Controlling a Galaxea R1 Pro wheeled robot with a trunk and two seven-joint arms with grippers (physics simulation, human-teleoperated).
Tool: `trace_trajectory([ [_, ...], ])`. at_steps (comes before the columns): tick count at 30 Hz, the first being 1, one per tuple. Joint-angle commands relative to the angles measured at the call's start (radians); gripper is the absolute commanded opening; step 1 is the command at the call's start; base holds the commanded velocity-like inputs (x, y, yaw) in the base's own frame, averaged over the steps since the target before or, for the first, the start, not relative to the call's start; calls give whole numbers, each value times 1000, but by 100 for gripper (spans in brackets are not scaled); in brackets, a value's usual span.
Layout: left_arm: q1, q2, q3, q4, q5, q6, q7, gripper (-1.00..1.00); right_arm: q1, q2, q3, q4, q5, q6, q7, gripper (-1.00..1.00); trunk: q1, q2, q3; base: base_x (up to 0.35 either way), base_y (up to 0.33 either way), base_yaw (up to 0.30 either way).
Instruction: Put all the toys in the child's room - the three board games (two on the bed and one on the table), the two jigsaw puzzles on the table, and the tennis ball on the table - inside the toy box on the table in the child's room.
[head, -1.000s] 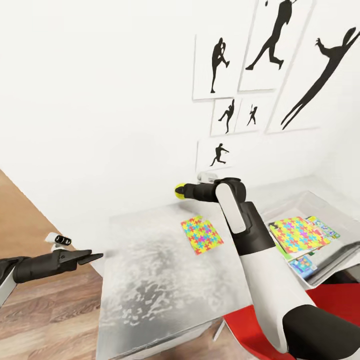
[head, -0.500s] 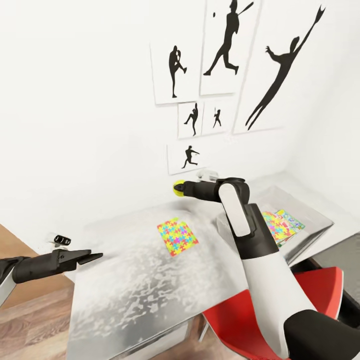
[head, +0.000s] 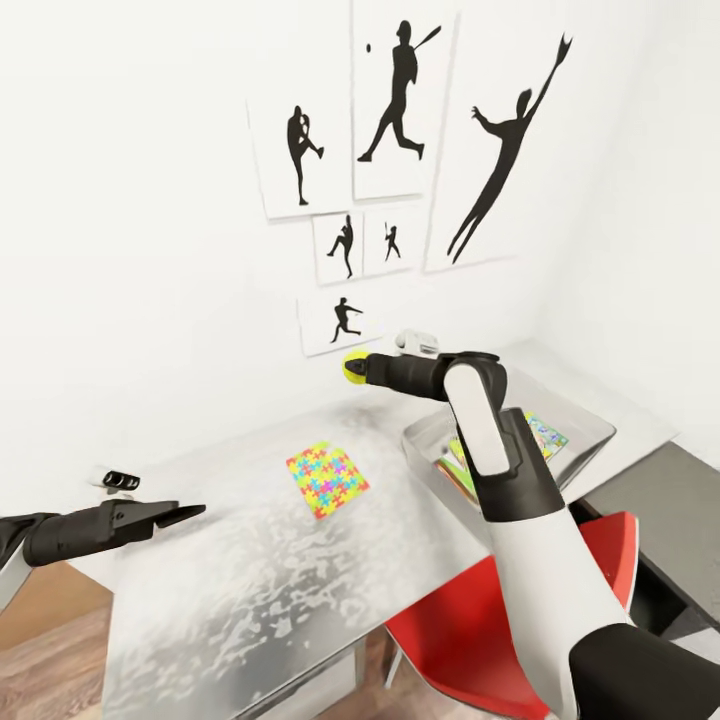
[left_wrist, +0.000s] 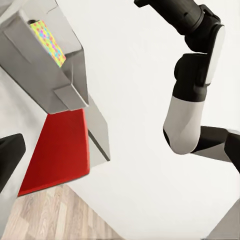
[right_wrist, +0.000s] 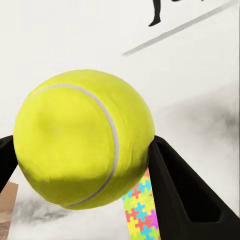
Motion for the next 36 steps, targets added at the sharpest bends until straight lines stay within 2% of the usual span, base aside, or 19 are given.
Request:
trace_trajectory([
  [1, 0, 1, 0, -1, 1, 9, -5, 100, -1, 0, 0, -8, -12, 2, -13, -100, 1, -2, -1, 0, 0, -204],
  [11, 0, 0, -1, -1, -1, 2, -5, 100, 10, 0, -5, -44, -13, 2, -13, -100, 1, -2, 13, 0, -2, -204],
  [23, 0, -1, -1, -1, -1, 1, -5, 100, 14, 0, -5, -44, -13, 2, -14, -100, 1, -2, 28, 0, -119, -200],
  [36, 0, -1, -1, -1, -1, 1, -5, 100, 14, 0, -3, -43, -13, 2, -14, -100, 1, -2, 30, 0, -57, -20],
])
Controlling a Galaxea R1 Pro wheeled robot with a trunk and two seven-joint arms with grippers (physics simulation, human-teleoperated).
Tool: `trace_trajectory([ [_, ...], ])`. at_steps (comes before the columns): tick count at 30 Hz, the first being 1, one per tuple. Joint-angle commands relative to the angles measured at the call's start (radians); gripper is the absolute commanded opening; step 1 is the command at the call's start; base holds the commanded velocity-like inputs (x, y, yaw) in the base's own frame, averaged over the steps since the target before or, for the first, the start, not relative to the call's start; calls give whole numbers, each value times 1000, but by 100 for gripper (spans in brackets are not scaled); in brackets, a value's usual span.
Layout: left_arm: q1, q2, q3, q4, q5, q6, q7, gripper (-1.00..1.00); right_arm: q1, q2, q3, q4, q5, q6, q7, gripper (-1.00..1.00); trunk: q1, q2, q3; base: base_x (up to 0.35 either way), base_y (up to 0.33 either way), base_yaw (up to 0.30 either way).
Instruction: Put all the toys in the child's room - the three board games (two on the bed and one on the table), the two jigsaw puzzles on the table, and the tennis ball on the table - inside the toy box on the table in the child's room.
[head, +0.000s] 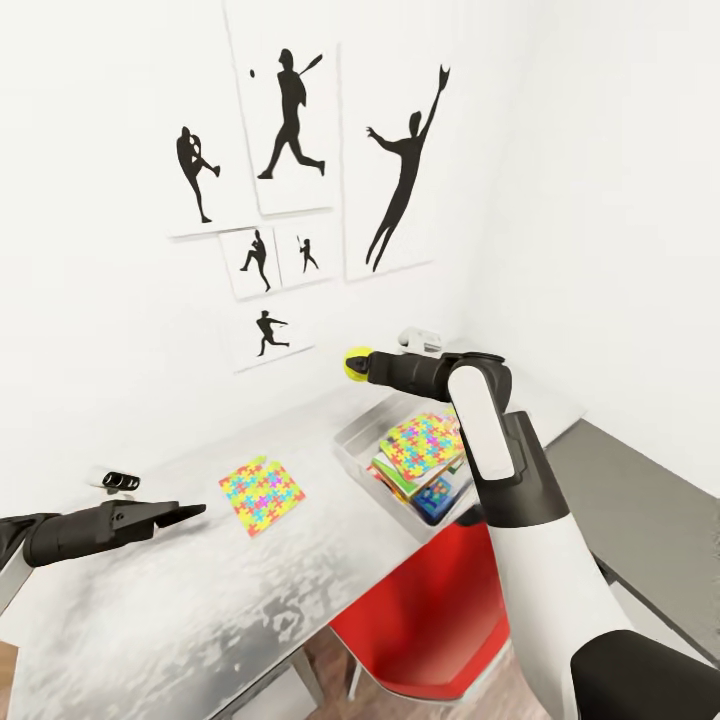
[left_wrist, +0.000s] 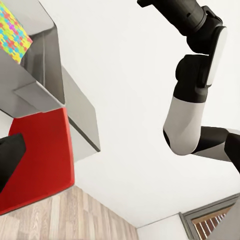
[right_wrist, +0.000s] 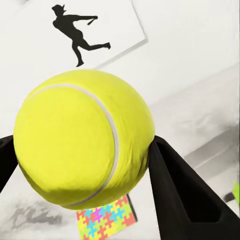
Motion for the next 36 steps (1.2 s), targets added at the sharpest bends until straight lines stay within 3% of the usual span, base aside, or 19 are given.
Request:
trace_trajectory([
  [1, -1, 1, 0, -1, 0, 10, -3, 100, -1, 0, 1, -1, -14, 2, -13, -100, 1, -2, -2, 0, -247, 0],
  [13, -1, 1, 0, -1, 0, 9, -3, 100, -1, 0, 2, -1, -14, 2, -13, -100, 1, -2, 12, 0, -259, 0],
  [36, -1, 1, 0, -1, 0, 9, -3, 100, 36, 0, 0, -4, -11, 2, -13, -100, 1, -2, 50, 0, -13, 0],
])
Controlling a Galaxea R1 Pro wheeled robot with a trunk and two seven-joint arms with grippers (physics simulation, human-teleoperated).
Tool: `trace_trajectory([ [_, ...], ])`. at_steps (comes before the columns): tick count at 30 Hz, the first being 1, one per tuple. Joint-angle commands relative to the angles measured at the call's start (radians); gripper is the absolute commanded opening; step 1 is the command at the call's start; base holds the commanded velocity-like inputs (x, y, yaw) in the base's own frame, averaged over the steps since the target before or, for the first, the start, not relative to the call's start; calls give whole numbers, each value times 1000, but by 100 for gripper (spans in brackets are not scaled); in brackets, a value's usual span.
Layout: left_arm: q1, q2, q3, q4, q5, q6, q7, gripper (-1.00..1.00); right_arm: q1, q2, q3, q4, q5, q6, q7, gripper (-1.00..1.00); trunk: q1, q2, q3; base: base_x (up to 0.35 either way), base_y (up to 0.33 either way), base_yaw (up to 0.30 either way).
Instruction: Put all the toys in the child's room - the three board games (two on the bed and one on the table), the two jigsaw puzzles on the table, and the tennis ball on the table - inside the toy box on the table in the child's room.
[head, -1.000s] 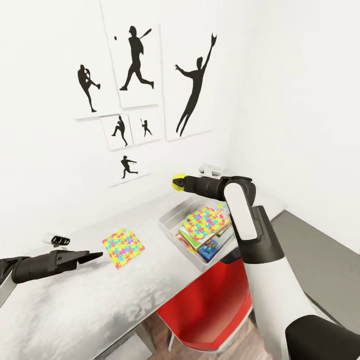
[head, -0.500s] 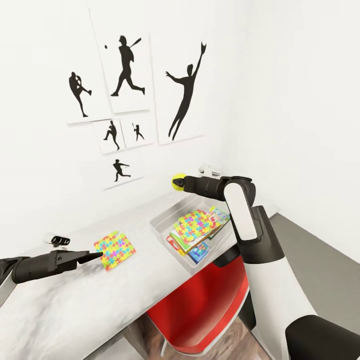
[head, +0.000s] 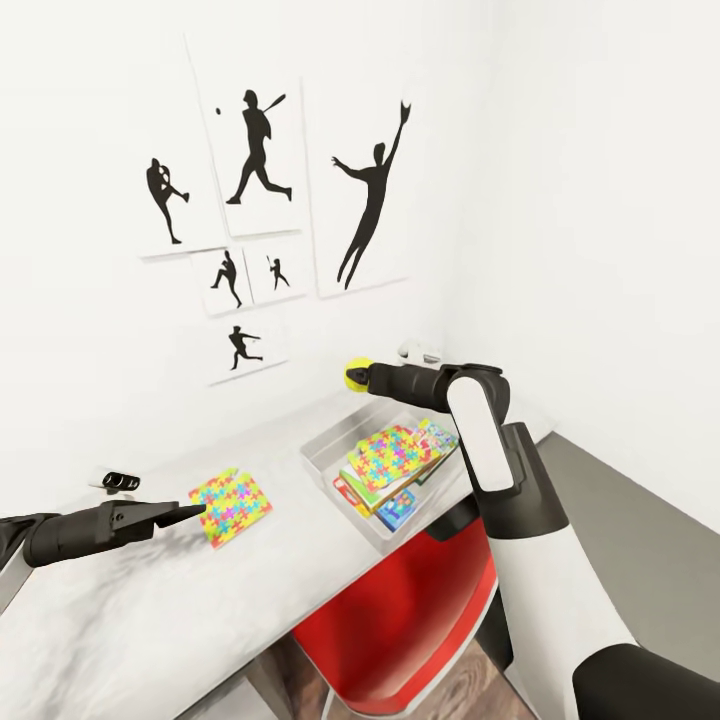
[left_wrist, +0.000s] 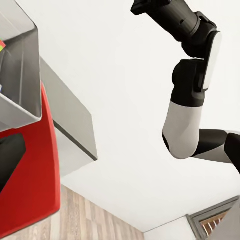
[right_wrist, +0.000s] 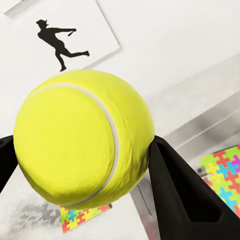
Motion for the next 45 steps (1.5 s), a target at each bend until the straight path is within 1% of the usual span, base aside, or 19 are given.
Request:
trace_trajectory([
  [1, -1, 0, -1, 0, 0, 11, -3, 100, -1, 0, 0, -1, -13, 3, -13, -100, 1, -2, 0, 0, 0, 0],
  [12, -1, 0, -1, 0, 0, 11, -3, 100, 0, 0, 0, -1, -13, 3, -13, -100, 1, -2, 18, 0, -73, 0],
  [24, -1, 0, -1, 0, 0, 11, -3, 100, 1, 0, 0, -1, -13, 3, -13, -100, 1, -2, 38, 0, -8, 0],
  [31, -1, 0, -1, 0, 0, 11, -3, 100, 1, 0, -1, -1, -13, 3, -13, -100, 1, -2, 49, 116, -6, 0],
  [39, -1, -1, -1, 0, 0, 11, -3, 100, 1, 0, -3, -1, -13, 3, -13, -100, 1, -2, 62, 37, -172, 0],
  [45, -1, -1, -1, 0, 0, 11, -3, 100, 1, 0, -3, -1, -13, 3, -13, -100, 1, -2, 72, 2, -44, 0],
])
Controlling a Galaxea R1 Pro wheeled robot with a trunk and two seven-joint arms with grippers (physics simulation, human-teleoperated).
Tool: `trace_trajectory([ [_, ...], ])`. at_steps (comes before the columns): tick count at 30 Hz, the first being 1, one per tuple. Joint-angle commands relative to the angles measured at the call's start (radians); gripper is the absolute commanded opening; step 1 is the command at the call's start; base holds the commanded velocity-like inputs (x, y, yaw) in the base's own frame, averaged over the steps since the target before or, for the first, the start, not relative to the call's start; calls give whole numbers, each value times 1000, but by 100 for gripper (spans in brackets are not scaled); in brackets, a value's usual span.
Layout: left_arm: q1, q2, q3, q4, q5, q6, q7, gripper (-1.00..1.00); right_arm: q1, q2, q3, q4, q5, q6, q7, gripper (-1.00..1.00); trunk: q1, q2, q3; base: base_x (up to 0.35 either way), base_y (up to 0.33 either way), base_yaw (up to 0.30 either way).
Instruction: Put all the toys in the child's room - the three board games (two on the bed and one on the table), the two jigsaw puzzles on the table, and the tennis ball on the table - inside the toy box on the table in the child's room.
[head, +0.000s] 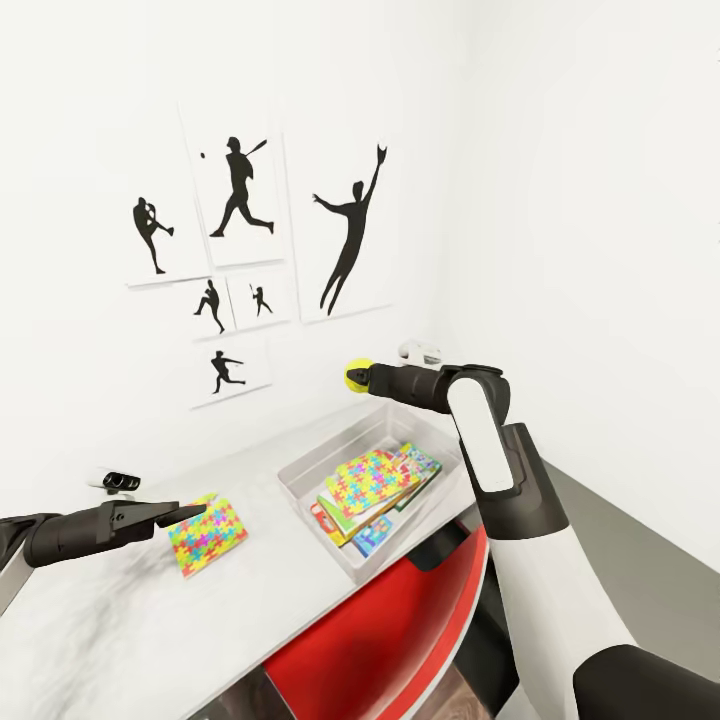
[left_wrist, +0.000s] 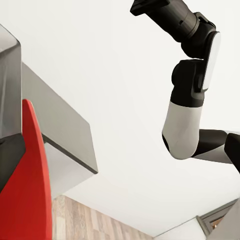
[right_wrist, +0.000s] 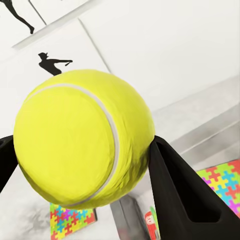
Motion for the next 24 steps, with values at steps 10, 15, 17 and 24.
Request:
trace_trajectory([
  [10, -1, 0, -1, 0, 0, 11, -3, 100, -1, 0, 3, 5, -12, 3, -14, -100, 1, -2, 4, 0, -3, 0],
  [15, -1, 0, -2, 0, 0, 11, -3, 100, -1, 0, 3, 50, -6, 3, -15, -100, 1, -2, 4, 0, 0, 0],
  [17, -1, 0, -2, 0, 0, 11, -3, 100, -2, 0, 4, 96, -4, 3, -18, -100, 1, -2, 4, 0, 0, 0],
  [24, -1, 0, -2, 0, 0, 11, -3, 100, -25, 0, 6, 303, 0, 3, -23, -100, 1, -2, 5, 0, 0, 0],
])
